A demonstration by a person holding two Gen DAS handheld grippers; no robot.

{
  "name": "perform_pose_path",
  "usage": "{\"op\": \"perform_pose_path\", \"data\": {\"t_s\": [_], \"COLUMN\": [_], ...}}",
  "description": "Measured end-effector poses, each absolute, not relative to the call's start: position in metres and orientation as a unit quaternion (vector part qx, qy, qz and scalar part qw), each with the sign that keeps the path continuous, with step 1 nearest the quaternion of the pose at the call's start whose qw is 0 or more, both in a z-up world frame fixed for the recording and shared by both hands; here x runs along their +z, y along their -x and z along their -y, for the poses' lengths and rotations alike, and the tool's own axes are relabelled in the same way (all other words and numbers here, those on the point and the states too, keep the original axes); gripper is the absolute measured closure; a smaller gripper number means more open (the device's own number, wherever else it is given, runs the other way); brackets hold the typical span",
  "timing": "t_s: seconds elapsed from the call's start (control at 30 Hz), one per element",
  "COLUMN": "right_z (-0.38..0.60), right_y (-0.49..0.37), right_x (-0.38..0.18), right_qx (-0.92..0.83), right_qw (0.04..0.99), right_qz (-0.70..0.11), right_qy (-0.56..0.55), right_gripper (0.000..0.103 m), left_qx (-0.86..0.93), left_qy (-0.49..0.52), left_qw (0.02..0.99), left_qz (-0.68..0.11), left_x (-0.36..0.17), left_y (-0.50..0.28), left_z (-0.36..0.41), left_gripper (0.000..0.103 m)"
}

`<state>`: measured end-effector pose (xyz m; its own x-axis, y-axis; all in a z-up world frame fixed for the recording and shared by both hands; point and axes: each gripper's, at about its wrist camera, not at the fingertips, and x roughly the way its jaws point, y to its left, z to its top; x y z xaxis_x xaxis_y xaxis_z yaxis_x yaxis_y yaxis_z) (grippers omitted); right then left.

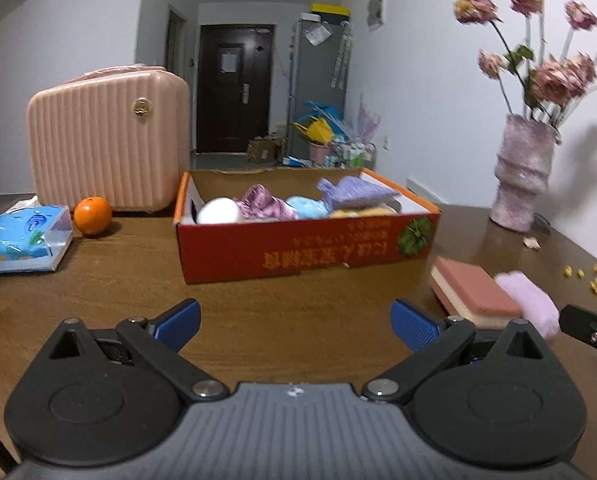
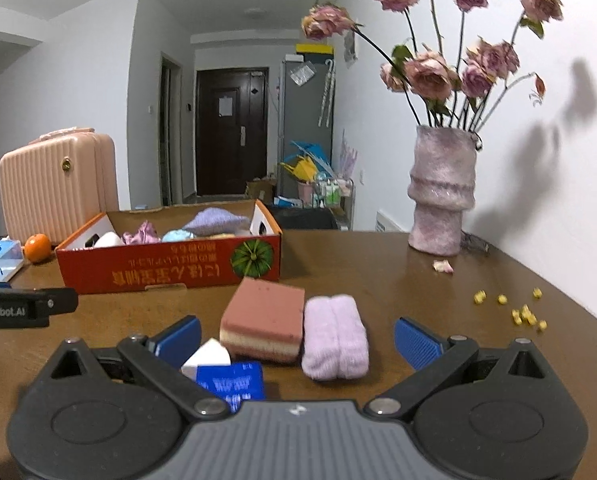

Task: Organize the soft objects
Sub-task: 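Move both tools back over the table toward the remaining items, then close the right tool on the blue handkerchief pack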

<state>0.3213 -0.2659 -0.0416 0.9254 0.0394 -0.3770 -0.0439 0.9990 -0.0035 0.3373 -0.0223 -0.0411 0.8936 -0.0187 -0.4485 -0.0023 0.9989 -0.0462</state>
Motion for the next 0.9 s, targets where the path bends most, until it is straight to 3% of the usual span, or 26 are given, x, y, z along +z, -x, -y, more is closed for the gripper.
{"op": "perform_pose_path", "data": {"t_s": [0.9], "right_z": [0.235], "right_y": [-0.332], "right_x": [-0.081], "right_qx": [0.035], "right_qw": [0.96], "right_qz": [-0.274], "right_qy": [0.039], "right_gripper": [0.001], "left_qx": [-0.112], "left_qy": [-0.041], "left_qw": [0.955], "left_qz": [-0.273], "left_x": [-0.062], "left_y": [-0.332], "left_z": [0.015], "left_gripper": [0.0]}}
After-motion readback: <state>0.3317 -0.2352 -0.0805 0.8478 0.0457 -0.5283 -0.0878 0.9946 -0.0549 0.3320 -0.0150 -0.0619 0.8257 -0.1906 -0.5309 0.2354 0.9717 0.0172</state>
